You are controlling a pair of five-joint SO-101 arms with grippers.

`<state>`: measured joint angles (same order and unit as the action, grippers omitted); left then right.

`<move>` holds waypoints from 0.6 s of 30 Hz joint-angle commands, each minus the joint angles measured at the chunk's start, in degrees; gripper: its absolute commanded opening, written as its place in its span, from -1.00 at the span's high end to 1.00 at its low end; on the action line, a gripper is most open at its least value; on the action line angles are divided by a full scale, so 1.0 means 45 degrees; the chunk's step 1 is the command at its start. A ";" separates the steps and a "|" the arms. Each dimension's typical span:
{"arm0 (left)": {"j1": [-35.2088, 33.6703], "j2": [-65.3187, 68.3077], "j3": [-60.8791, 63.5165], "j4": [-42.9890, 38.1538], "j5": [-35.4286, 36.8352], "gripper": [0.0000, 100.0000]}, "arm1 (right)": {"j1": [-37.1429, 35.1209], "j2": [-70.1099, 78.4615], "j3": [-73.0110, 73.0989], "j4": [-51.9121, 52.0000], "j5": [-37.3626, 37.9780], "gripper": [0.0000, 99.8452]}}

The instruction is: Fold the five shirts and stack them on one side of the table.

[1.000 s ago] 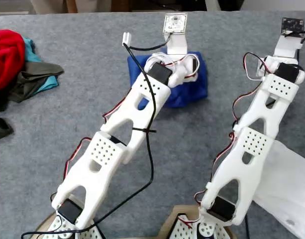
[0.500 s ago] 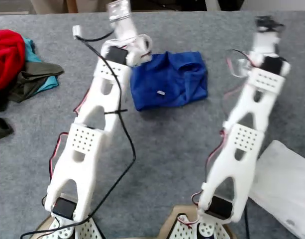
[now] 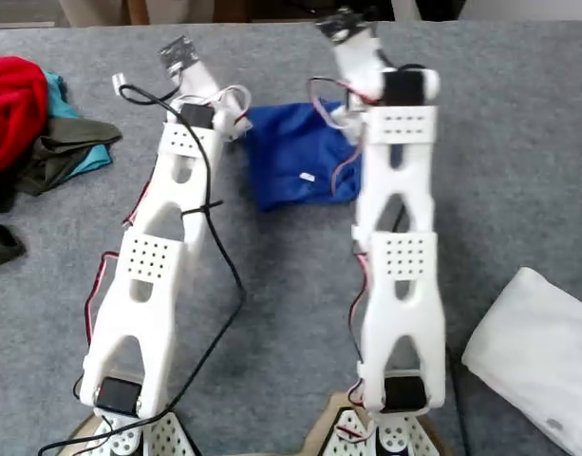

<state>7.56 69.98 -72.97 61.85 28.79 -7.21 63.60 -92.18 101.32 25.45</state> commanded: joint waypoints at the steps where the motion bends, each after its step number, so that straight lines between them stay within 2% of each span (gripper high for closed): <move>1: -0.0098 -0.0244 -0.0039 -0.0313 0.0313 0.96 | -0.0752 -0.1084 0.0908 0.0195 0.0117 0.99; 11: -0.0313 -0.0244 -0.0039 0.0059 0.0410 0.96 | -0.0244 -0.1006 0.4581 -0.1856 0.0860 0.99; 18: -0.0274 -0.0244 -0.0039 0.0156 0.0410 0.96 | 0.0772 -0.1006 0.6046 -0.5490 0.1836 0.99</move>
<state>6.59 70.15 -72.62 61.93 29.93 -5.54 63.60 -65.63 82.59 31.87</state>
